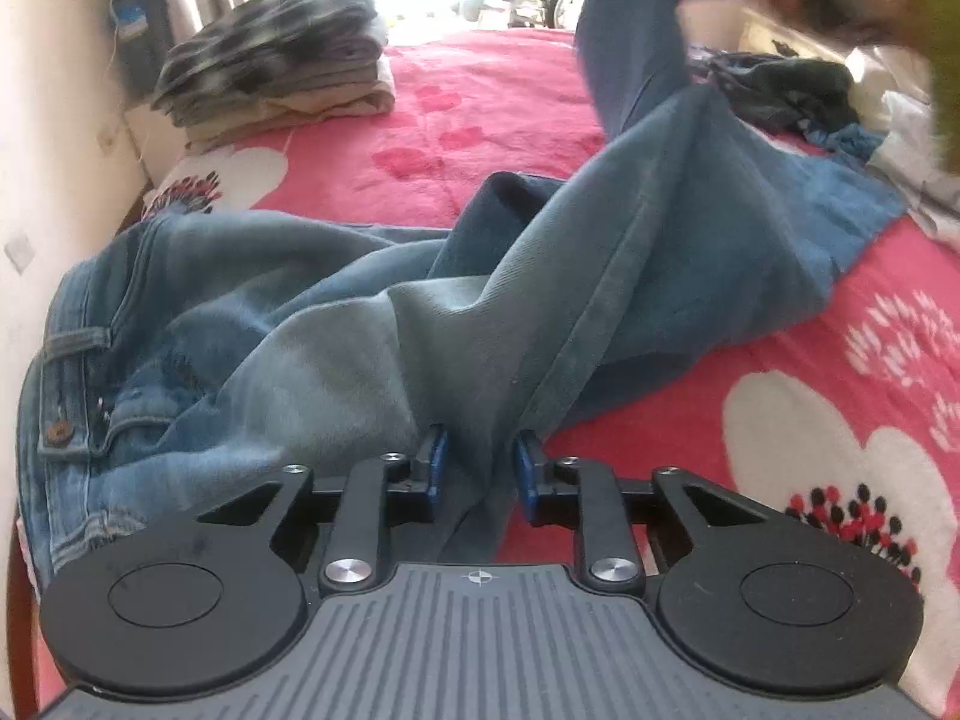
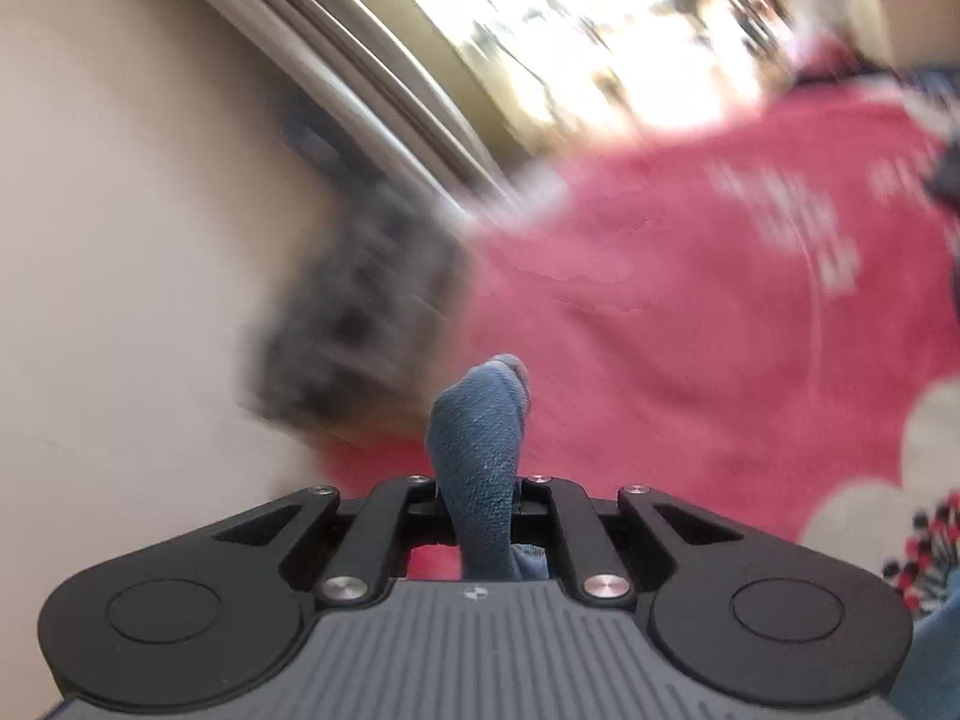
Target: Fold clothes
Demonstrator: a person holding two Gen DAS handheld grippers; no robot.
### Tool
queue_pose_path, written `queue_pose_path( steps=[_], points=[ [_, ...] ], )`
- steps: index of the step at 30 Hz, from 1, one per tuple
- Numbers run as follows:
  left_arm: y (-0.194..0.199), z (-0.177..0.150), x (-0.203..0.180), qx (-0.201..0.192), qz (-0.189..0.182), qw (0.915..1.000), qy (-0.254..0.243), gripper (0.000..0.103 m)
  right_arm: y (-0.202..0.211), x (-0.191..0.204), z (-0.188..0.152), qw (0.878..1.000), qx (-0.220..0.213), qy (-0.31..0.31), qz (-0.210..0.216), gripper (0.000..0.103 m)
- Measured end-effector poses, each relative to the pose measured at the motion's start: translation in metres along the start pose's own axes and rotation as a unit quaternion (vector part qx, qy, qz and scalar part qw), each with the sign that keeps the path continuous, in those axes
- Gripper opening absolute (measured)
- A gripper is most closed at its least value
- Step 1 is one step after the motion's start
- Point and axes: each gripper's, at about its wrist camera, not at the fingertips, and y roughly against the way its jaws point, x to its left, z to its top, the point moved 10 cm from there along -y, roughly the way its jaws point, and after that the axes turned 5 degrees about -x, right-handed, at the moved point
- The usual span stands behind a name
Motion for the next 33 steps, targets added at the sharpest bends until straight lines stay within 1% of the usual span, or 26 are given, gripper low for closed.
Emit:
queue_pose_path(
  steps=[1, 4, 8, 11, 13, 15, 19, 21, 23, 26, 27, 29, 30, 32, 33],
  points=[
    [0.002, -0.002, 0.001, 0.001, 0.0, 1.0, 0.003, 0.017, 0.026, 0.011, 0.005, 1.0, -0.021, 0.003, 0.02, 0.009],
    [0.008, -0.006, 0.003, -0.002, 0.007, 1.0, 0.001, 0.013, 0.11, 0.035, 0.006, 0.996, -0.068, 0.013, 0.053, 0.009],
    [0.02, -0.012, 0.005, -0.009, 0.006, 0.9999, -0.009, 0.013, 0.224, 0.067, 0.007, 0.987, -0.13, 0.026, 0.096, 0.009],
    [0.028, -0.019, 0.006, -0.006, 0.009, 0.9996, -0.024, 0.013, 0.304, 0.082, -0.006, 0.979, -0.169, 0.036, 0.106, 0.009],
    [0.033, -0.024, 0.009, -0.005, 0.013, 0.9995, -0.027, 0.013, 0.347, 0.083, -0.013, 0.976, -0.188, 0.024, 0.111, 0.009],
    [0.038, -0.028, 0.013, -0.005, 0.017, 0.9995, -0.027, 0.014, 0.381, 0.082, -0.024, 0.972, -0.201, 0.004, 0.118, 0.009],
    [0.046, -0.036, 0.022, -0.001, 0.025, 0.9995, -0.017, 0.014, 0.419, 0.078, -0.056, 0.972, -0.207, -0.002, 0.109, 0.009],
    [0.046, -0.038, 0.027, 0.005, 0.027, 0.9996, -0.003, 0.014, 0.422, 0.07, -0.065, 0.975, -0.198, -0.013, 0.099, 0.009],
    [0.046, -0.04, 0.031, 0.01, 0.03, 0.9995, 0.01, 0.014, 0.408, 0.056, -0.069, 0.979, -0.18, -0.031, 0.088, 0.009],
    [0.045, -0.039, 0.034, 0.012, 0.032, 0.9991, 0.024, 0.014, 0.365, 0.027, -0.058, 0.985, -0.148, -0.061, 0.068, 0.009],
    [0.045, -0.036, 0.034, 0.009, 0.033, 0.9991, 0.026, 0.015, 0.35, 0.019, -0.047, 0.986, -0.142, -0.062, 0.059, 0.009],
    [0.045, -0.029, 0.032, 0.003, 0.034, 0.9991, 0.026, 0.015, 0.322, 0.008, -0.01, 0.989, -0.14, -0.044, 0.033, 0.009],
    [0.044, -0.026, 0.031, 0.0, 0.033, 0.9991, 0.026, 0.015, 0.31, 0.006, 0.015, 0.988, -0.148, -0.029, 0.021, 0.009],
    [0.043, -0.02, 0.03, -0.004, 0.031, 0.9992, 0.026, 0.015, 0.29, 0.009, 0.082, 0.983, -0.183, 0.011, -0.003, 0.009],
    [0.042, -0.017, 0.029, -0.006, 0.029, 0.9992, 0.026, 0.015, 0.282, 0.012, 0.113, 0.978, -0.204, 0.034, -0.015, 0.009]
  ],
)
